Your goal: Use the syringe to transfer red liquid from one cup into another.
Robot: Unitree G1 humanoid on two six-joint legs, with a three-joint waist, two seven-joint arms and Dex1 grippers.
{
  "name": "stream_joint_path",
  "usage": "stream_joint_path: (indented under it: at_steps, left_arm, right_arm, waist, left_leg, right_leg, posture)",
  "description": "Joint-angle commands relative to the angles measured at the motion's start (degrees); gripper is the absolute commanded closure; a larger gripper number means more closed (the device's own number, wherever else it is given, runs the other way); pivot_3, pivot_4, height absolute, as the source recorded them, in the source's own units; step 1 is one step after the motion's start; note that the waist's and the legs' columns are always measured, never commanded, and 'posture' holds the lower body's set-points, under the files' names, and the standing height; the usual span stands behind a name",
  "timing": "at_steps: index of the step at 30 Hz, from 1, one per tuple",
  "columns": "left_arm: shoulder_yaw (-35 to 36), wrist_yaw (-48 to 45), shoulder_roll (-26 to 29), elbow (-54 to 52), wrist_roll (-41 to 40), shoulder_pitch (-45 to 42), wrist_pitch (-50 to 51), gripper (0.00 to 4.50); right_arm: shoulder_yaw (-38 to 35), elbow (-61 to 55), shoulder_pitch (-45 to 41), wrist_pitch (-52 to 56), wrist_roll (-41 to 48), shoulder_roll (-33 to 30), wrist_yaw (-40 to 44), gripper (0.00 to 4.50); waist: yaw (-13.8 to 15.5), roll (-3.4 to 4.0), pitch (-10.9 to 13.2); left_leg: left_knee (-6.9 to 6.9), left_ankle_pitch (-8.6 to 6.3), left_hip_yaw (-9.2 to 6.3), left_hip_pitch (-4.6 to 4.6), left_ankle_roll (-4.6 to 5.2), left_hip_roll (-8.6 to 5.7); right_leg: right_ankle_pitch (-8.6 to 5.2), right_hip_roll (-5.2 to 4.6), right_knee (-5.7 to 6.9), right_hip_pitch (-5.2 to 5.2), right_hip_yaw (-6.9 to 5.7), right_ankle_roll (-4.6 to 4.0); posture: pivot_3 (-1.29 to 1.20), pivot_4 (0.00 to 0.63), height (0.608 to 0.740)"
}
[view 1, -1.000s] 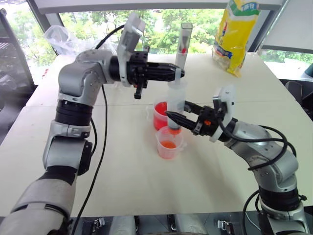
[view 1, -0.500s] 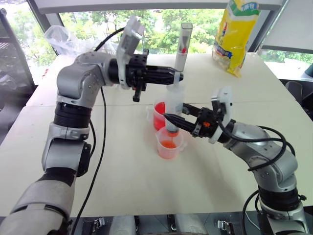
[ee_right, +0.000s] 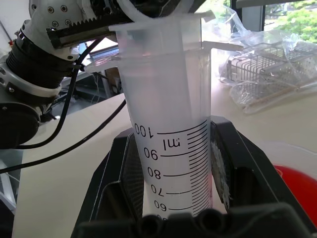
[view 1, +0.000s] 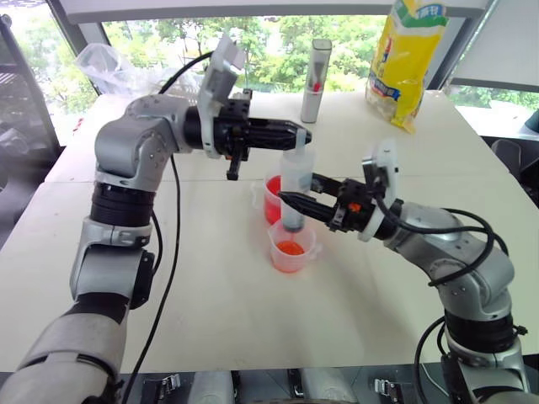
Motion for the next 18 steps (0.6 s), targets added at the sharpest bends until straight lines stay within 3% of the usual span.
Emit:
stream_joint_path:
  at_steps: [1,18]
  left_arm:
    - [-4.5,-1.4,-1.1,-3.6,0.0,2.1,0.7,4.46]
    - [-3.7,-0.2,-0.9,-3.1,0.4,1.4,0.6,4.46]
  right_arm:
    - [-4.2,-1.7,-4.4,-1.7,3.2,0.6,-0.8,3.02]
    - [-5.0,-1.6,-5.0,0.4,7.1,-0.2,-2.1,3.02]
  waist:
    - [0.0,0.00,0.0]
    - [0.0,0.00,0.0]
  left_leg:
    - [0.00,0.00,-0.01,0.00,0.00,0.00]
    - [0.00,0.00,-0.03,-0.03,0.00,0.00]
  right_leg:
    - [0.00,0.00,0.00,0.00,0.00,0.00]
    - [0.00,0.00,-0.03,0.00,-0.01,0.00]
  posture:
    - [0.00,0.150,0.740]
    - [0.00,0.150,0.740]
